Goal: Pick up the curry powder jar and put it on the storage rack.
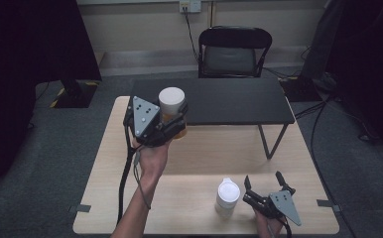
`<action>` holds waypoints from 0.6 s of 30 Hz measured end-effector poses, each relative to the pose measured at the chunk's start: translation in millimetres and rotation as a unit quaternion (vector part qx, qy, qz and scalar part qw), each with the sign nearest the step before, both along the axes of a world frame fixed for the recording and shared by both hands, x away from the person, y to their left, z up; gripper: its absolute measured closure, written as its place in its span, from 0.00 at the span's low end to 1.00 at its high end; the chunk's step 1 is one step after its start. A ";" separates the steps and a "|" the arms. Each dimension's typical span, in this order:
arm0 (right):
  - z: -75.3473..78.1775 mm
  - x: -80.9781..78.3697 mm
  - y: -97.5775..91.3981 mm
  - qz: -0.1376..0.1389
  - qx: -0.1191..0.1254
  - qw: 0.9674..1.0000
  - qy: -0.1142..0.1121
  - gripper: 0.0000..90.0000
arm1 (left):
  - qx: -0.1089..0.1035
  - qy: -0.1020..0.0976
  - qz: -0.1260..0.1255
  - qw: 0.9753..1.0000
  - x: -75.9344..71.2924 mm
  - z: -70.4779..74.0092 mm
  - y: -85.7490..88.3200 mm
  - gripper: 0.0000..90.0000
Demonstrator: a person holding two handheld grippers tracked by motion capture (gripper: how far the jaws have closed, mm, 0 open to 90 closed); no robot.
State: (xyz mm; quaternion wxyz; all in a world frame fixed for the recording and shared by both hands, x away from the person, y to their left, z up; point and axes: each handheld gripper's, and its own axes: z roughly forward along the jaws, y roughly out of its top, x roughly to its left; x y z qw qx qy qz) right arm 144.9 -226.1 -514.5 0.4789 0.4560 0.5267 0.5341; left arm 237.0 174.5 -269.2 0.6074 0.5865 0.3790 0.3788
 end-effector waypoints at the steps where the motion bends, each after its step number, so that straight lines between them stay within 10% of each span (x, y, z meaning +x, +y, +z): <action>1: 0.1 0.0 -0.1 0.000 0.000 1.000 0.000 0.00 | -0.001 -0.001 0.003 1.000 1.8 -0.3 -0.3 0.38; 18: 0.0 0.2 -1.5 0.005 0.000 1.000 0.000 0.00 | -0.003 0.015 0.031 0.999 47.8 9.3 -11.0 0.38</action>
